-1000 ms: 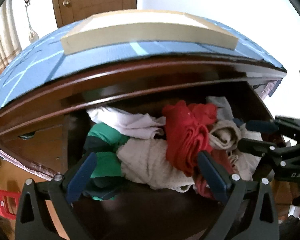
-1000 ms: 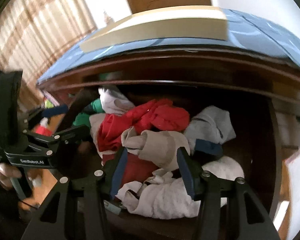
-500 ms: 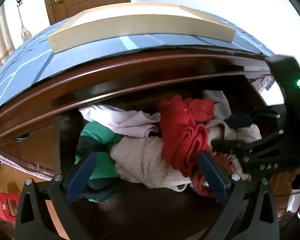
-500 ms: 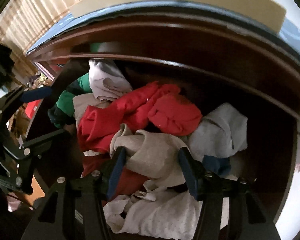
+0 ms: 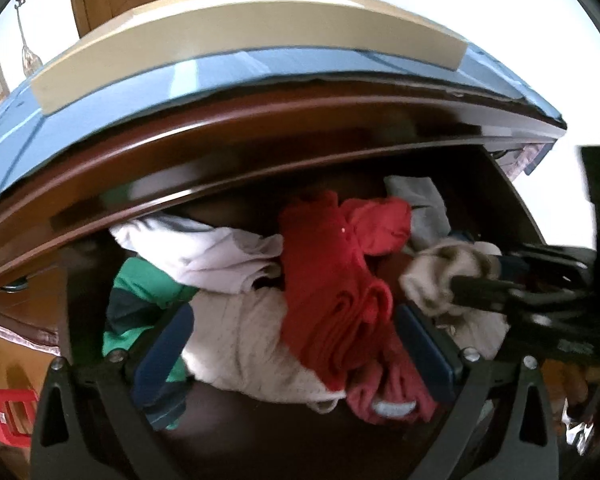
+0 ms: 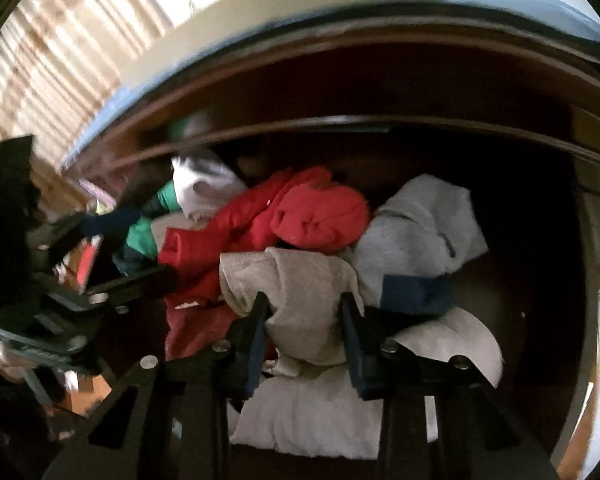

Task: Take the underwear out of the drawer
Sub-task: 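Grasp the beige sock with the right gripper while the left gripper grasps the red sock, then lift both socks out of the drawer and carry them over the white tray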

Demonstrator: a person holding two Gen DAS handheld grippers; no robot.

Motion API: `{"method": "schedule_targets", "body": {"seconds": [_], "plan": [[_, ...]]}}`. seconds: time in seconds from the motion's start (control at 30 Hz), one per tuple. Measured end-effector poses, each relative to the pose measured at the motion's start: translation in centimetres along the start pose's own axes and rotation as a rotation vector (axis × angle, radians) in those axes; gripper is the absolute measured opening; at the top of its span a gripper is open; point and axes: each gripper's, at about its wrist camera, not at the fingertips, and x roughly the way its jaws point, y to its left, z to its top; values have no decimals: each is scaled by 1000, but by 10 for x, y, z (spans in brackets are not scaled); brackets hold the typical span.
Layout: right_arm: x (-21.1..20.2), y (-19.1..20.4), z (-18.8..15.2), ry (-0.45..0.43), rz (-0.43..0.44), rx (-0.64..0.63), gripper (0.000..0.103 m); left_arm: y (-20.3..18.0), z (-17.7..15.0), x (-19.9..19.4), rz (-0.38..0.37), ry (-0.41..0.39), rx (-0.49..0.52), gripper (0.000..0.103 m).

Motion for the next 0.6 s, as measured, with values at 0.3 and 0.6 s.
{"method": "schedule_targets", "body": {"seconds": [0.3,0.6], "plan": [[-55,-17,-16,-223,-31,106,36,-19,8,36,47,118,33,87],[-57,-20,-22,-240,-2,152,36,-20,6,38,-25,125,27,52]]}}
